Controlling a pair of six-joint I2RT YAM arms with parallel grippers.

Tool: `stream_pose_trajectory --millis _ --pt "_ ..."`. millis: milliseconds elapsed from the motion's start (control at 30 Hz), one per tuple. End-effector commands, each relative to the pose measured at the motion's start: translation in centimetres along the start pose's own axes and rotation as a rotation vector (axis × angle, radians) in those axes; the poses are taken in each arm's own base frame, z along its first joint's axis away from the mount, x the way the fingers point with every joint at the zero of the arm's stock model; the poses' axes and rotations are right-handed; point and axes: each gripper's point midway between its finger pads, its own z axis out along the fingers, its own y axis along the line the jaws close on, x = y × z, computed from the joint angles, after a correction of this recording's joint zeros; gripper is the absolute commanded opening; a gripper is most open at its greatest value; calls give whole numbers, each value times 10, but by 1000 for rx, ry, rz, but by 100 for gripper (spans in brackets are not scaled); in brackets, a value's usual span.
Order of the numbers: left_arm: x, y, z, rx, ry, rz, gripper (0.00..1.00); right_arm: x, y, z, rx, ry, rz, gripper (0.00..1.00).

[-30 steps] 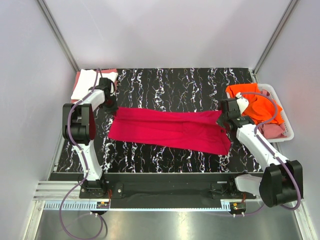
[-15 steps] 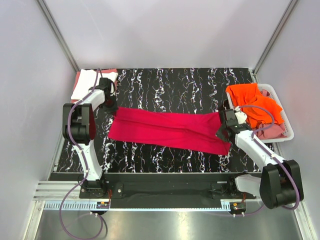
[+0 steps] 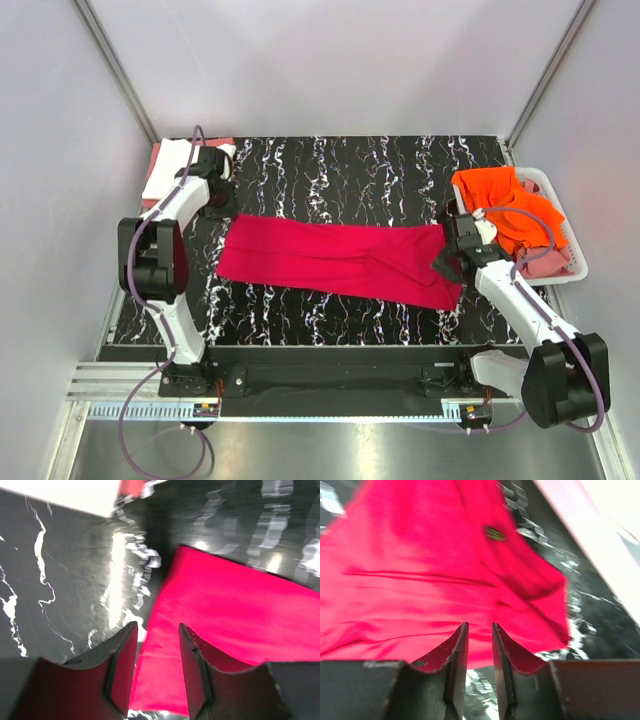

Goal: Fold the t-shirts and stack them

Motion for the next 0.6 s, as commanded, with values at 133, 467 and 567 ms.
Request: stream_pose_trajectory --millis 133,467,567 --pt "-5 -121 -47 407 -37 93 43 -36 83 0 -246 23 -182 38" --pt "37 -127 7 427 126 -47 43 -7 134 49 -361 238 -354 37" --pt "39 -109 18 364 131 -90 44 -6 119 61 -265 232 -320 33"
